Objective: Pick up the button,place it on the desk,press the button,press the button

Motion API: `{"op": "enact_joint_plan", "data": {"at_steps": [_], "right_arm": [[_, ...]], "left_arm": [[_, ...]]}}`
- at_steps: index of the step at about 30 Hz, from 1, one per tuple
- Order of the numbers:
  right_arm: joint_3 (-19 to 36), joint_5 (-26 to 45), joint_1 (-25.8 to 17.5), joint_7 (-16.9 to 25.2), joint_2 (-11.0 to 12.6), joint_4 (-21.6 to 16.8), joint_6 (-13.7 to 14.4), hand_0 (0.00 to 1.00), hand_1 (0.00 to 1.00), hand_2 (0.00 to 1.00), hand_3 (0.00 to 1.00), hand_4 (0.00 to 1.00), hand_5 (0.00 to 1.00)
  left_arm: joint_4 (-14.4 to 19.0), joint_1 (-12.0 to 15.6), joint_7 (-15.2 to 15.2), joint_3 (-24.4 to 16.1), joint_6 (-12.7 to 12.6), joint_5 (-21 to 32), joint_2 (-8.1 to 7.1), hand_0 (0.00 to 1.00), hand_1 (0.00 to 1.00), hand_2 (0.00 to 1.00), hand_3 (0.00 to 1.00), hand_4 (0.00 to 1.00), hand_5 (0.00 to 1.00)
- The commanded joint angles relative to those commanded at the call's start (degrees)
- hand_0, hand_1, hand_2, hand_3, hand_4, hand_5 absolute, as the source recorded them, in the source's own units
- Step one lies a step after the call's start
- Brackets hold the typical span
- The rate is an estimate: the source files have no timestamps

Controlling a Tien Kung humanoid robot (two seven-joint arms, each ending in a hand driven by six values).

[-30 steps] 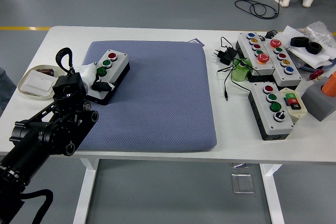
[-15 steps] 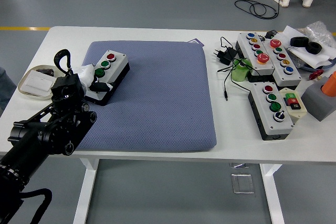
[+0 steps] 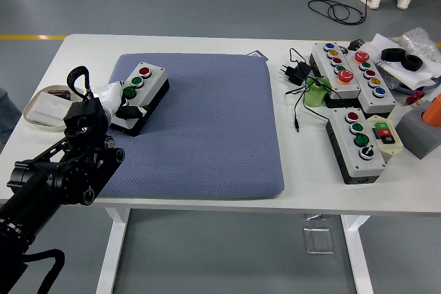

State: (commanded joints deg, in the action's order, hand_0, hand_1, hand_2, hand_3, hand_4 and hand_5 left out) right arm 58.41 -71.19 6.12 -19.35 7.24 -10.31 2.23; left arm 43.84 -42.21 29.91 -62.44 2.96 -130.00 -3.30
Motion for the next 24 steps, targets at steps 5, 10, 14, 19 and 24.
{"op": "enact_joint_plan", "data": {"at_steps": [5, 10, 14, 19, 24], "right_arm": [[0.2, -0.2, -0.1, 0.0, 0.0, 0.0, 0.0, 0.658, 0.645, 0.692, 0.591, 0.391, 0.259], [0.3, -0.3, -0.2, -0.1, 0.0, 0.0, 0.1, 0.658, 0.645, 0.691, 0.591, 0.391, 0.259], [0.4, -0.3, -0.3, -0.1, 0.0, 0.0, 0.1, 0.658, 0.645, 0.691, 0.591, 0.391, 0.259], [0.2, -0.2, -0.2, -0.1, 0.0, 0.0, 0.0, 0.658, 0.644, 0.691, 0.591, 0.39, 0.259], [0.2, -0.1, -0.1, -0.1, 0.0, 0.0, 0.0, 0.658, 0.644, 0.691, 0.591, 0.39, 0.259]], "left_arm": [[0.9, 0.1, -1.2, 0.9, -1.1, 0.0, -0.53, 0.194, 0.064, 0.073, 0.239, 0.251, 0.002], [2.4, -0.3, -4.8, 4.9, -2.9, 0.0, -2.33, 0.197, 0.057, 0.07, 0.233, 0.242, 0.002], [3.1, -1.5, -10.1, 7.8, -4.4, 0.0, -4.18, 0.201, 0.053, 0.068, 0.232, 0.24, 0.002], [3.5, -3.0, -18.9, 11.3, -5.0, 0.0, -6.52, 0.206, 0.053, 0.062, 0.227, 0.251, 0.002], [2.7, -4.6, -29.1, 15.7, -1.8, 0.0, -8.88, 0.216, 0.059, 0.065, 0.22, 0.242, 0.002]]}}
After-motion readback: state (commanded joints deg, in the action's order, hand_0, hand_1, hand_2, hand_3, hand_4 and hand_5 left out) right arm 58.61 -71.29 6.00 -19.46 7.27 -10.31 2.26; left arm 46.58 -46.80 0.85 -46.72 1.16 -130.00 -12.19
